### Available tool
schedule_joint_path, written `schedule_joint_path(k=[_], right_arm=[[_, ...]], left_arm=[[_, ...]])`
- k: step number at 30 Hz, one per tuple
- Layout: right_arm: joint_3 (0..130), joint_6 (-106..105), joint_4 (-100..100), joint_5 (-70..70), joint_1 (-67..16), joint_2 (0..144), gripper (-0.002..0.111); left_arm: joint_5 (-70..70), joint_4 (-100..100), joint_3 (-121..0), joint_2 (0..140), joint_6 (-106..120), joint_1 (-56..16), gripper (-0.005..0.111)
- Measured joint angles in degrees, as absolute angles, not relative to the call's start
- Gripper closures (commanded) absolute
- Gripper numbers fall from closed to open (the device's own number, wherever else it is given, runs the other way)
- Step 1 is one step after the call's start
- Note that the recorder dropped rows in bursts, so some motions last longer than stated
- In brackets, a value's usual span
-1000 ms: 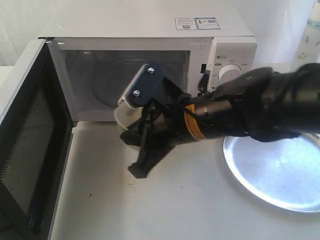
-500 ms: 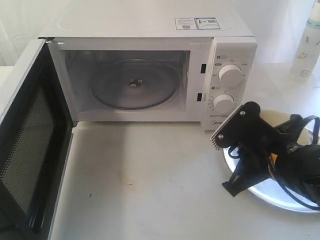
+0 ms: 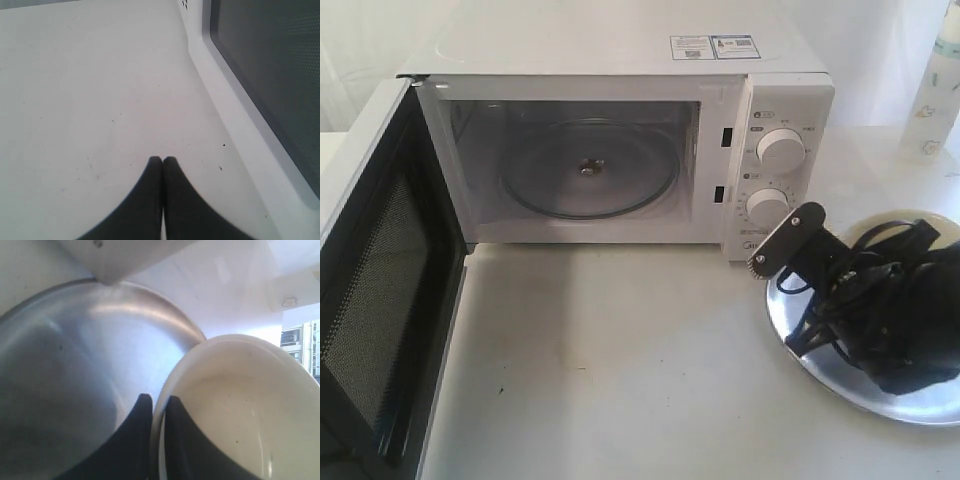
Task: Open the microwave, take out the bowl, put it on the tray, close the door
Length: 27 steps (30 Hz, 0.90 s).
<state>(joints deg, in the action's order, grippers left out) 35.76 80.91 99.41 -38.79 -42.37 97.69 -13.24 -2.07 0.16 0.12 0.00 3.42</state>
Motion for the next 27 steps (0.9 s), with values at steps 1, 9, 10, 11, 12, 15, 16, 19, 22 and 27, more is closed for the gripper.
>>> schedule_joint_path(k=[1,9,10,11,12,15,16,19,22,27], right_arm=[[37.10,80.91,99.41,-39.17,-42.37,98.12,0.108],[43.80,81.03,98.94,-35.06,-42.37,100.91,0.102],[44.10,81.20,98.71,-34.68,-42.27,101.45,0.100],[44.23,81.20,98.73,-34.55,-42.24,101.91,0.098],[44.32,81.20,98.60,-34.55,-42.24,102.29,0.095],[44.47,81.20,98.75,-34.08,-42.24,103.48,0.086],[44.47,81.20,98.75,-33.95,-42.24,103.89,0.082],[44.47,81.20,99.09,-33.95,-42.24,104.22,0.067],[44.60,81.20,99.37,-34.42,-42.24,104.22,0.059],[44.74,81.20,99.35,-33.39,-42.24,102.00,0.059]], left_arm=[[-13.24,-2.07,0.16,0.12,0.00,3.42,0.107],[-13.24,-2.07,0.16,0.12,0.00,3.42,0.107],[-13.24,-2.07,0.16,0.12,0.00,3.42,0.107],[-13.24,-2.07,0.16,0.12,0.00,3.42,0.107],[-13.24,-2.07,0.16,0.12,0.00,3.42,0.107],[-13.24,-2.07,0.16,0.12,0.00,3.42,0.107],[-13.24,-2.07,0.16,0.12,0.00,3.42,0.107],[-13.24,-2.07,0.16,0.12,0.00,3.42,0.107],[-13.24,-2.07,0.16,0.12,0.00,3.42,0.107],[-13.24,-2.07,0.16,0.12,0.00,3.42,0.107]])
